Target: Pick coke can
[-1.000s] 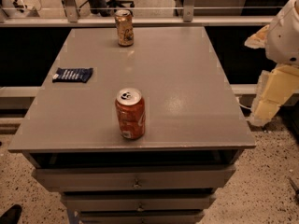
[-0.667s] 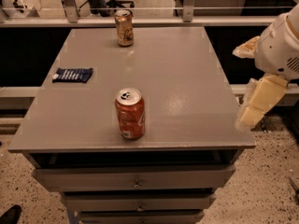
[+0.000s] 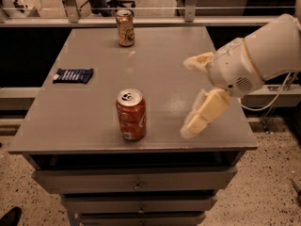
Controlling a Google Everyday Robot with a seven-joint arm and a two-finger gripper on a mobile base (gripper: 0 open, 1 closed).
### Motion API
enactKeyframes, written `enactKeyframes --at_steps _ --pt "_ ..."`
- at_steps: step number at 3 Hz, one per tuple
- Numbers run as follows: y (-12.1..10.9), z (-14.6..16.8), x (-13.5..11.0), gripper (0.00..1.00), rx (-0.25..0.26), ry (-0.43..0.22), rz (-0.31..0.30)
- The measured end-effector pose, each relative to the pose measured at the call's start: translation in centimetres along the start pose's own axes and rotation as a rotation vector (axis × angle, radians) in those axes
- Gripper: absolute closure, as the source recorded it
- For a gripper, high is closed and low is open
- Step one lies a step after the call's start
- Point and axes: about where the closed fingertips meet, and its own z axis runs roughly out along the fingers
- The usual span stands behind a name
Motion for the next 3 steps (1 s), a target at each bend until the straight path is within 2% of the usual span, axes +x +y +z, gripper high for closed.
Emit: enactKeyframes --at_steps 1,2,3 --pt "1.2 4.2 -3.5 0.00 -0.069 -0.181 0.006" --pt "2.6 7.8 -6.4 0.00 -0.122 -0.322 0.019" --pt "3.7 10.3 -7.2 0.00 -0.145 -0.385 0.039"
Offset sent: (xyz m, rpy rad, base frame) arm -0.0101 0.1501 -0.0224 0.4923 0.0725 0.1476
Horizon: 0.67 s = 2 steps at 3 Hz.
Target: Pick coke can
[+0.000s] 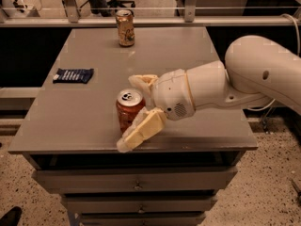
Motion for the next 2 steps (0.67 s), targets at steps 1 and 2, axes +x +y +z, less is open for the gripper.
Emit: enactKeyframes --at_steps 1,2 --pt "-0.14 1.05 1.00 0.00 0.015 -0.036 0.014" --pt "-0.65 1.14 1.27 0.18 0.045 -0.071 0.012"
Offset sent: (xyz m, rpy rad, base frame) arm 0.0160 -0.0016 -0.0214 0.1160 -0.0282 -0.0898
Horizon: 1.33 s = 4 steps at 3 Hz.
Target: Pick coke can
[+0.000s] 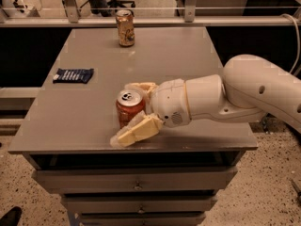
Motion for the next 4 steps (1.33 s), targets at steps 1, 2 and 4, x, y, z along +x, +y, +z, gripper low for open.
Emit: enactKeyframes --at_steps 1,2,4 --pt "-1.2 -1.7 -0.6 0.41 0.045 -0.034 -0.007" --pt "-3.5 -4.0 -3.1 0.65 0.089 -0.101 -0.029" --pt "-6.3 -6.2 -7.7 1.00 0.119 -0.182 -0.099"
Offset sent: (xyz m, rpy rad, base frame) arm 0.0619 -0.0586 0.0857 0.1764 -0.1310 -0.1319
